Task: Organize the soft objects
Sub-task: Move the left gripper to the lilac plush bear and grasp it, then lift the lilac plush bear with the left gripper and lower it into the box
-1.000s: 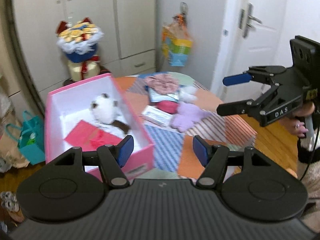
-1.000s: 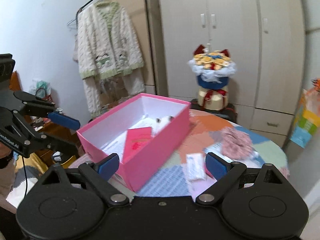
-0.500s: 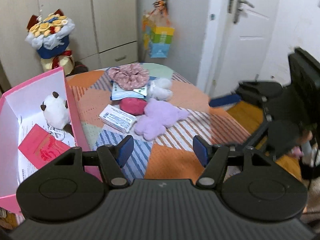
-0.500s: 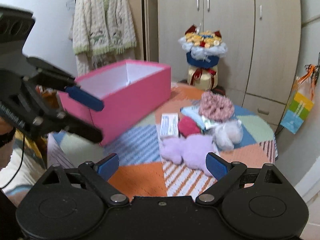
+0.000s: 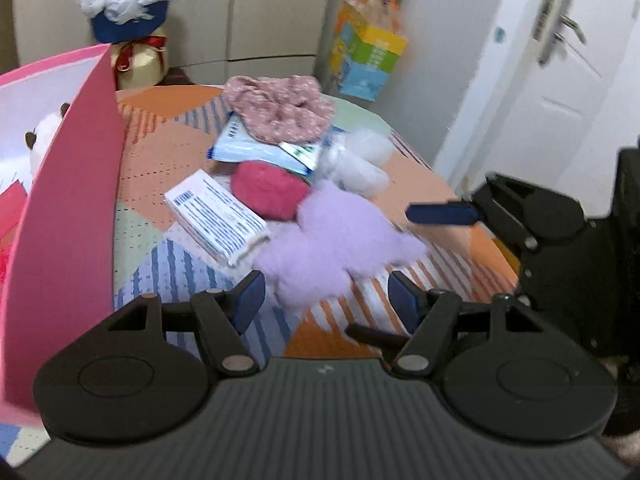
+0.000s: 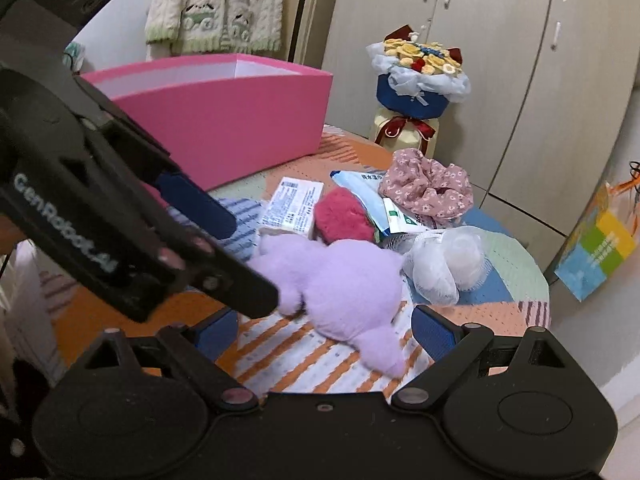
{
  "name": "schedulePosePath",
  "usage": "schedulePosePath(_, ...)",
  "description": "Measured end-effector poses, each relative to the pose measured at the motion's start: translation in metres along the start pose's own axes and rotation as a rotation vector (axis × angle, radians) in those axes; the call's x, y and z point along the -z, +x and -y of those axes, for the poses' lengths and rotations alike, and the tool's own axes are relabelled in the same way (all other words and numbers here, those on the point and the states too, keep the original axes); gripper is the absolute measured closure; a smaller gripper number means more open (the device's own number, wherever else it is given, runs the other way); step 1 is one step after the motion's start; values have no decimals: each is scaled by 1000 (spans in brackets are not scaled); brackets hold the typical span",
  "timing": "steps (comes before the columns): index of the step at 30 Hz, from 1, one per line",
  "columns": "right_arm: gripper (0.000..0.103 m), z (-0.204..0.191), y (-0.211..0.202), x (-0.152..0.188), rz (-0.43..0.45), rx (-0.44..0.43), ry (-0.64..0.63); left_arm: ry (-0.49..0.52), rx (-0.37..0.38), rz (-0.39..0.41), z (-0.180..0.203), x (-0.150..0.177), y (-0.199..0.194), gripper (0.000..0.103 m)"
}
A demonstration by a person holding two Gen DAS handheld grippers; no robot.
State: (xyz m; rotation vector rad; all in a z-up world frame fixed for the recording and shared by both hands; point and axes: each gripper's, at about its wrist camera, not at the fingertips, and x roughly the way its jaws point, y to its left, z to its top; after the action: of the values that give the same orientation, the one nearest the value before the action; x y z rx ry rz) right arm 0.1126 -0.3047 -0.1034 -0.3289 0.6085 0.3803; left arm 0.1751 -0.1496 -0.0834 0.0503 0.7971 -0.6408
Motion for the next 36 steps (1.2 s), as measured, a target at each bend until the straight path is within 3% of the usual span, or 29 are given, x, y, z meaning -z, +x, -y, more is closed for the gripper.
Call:
schedulePosePath(10, 7, 22, 35, -8, -67, -90, 107, -142, 16, -34, -28, -5, 30, 40)
schedulePosePath(14, 7, 24, 40, -5, -61, -114, 168, -132, 38, -28, -25, -2, 31, 55)
schedulePosePath(21, 13, 4, 34, -4, -38, -12, 204, -104, 23, 4, -16, 6, 27, 58)
schedulePosePath(25, 12, -7, 31, -3, -30, 25, 221, -126, 42, -21, -19, 8, 22, 58)
schedulePosePath(29, 9, -17, 24, -2, -34, 47, 234, -151, 79, -52, -21, 11, 15, 58)
schedulePosePath(36, 6, -34, 5, 2, -29, 59, 267, -103, 80, -53, -10, 24, -6, 58)
